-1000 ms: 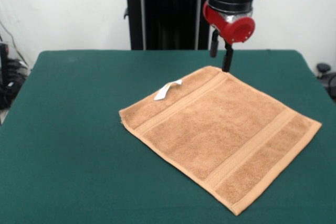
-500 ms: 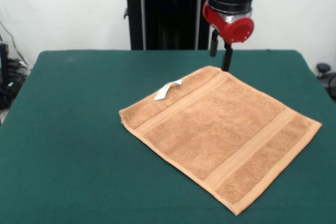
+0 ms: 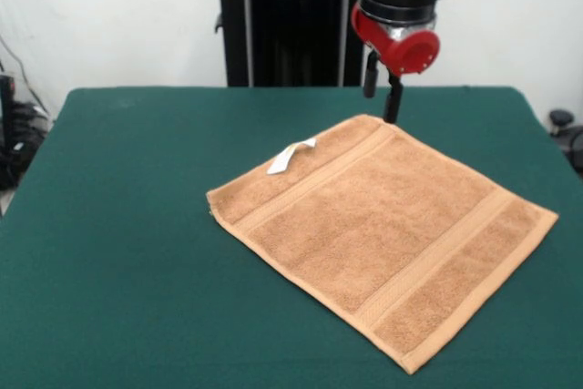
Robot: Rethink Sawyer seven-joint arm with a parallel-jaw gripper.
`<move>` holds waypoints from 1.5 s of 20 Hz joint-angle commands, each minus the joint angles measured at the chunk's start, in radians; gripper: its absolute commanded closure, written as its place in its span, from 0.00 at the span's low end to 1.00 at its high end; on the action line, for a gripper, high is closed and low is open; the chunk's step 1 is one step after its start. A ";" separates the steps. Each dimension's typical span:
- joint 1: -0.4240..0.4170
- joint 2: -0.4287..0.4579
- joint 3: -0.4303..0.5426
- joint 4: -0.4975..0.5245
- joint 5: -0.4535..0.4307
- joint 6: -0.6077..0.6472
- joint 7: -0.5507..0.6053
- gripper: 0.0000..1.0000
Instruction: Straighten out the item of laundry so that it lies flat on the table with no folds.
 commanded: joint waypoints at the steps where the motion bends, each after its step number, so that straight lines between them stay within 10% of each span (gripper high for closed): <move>1: 0.017 0.029 0.095 0.083 -0.043 -0.049 0.028 0.00; 30: -0.003 0.024 0.116 0.072 -0.135 -0.025 -0.038 0.00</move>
